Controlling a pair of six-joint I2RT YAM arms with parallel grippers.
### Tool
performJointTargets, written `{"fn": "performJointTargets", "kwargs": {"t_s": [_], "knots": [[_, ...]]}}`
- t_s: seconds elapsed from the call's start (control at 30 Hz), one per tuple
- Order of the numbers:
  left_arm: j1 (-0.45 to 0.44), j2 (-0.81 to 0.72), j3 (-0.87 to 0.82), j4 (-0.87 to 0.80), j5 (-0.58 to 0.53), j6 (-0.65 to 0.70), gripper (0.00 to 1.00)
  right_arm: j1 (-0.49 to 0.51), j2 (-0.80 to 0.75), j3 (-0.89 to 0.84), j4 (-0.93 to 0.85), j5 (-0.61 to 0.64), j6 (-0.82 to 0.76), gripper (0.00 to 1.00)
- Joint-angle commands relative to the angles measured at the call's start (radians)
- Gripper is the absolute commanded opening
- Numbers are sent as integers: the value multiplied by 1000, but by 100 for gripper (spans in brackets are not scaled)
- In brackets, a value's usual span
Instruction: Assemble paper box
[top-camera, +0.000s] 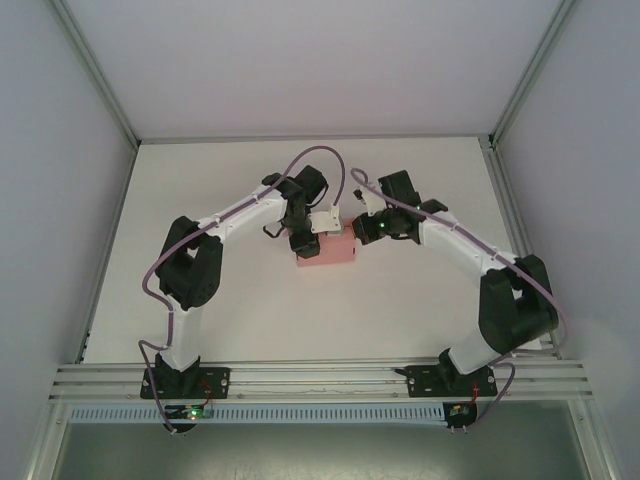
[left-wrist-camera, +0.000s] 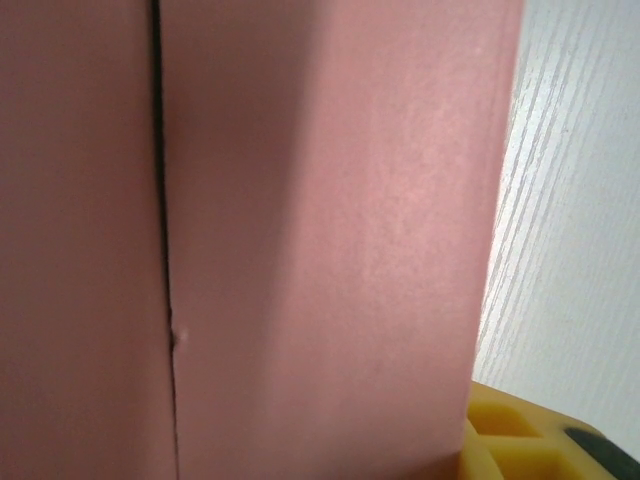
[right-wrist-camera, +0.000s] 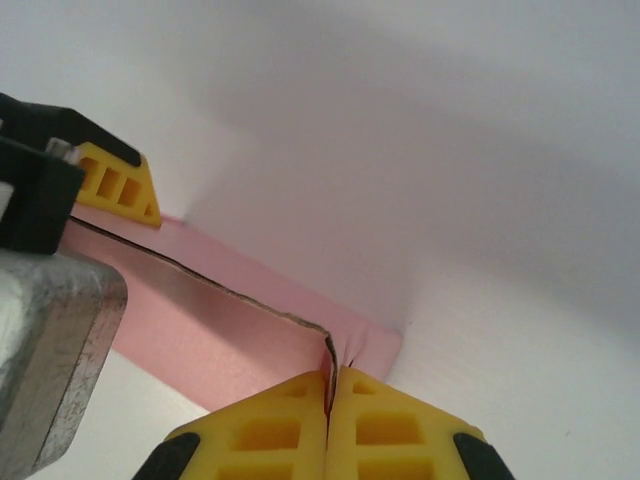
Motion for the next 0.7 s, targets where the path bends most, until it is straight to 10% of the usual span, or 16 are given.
{"fn": "performJointTargets", "kwargs": {"t_s": [0.0, 0.4, 0.67], "knots": [[8, 39, 31, 29, 30, -94, 41, 64, -33, -113, 103, 28, 62, 0], [11, 36, 41, 41, 75, -102, 40, 59, -25, -133, 386, -183, 343, 0], [11, 11, -2, 67, 64, -83, 39, 39, -25, -122, 219, -119, 104, 0]]}}
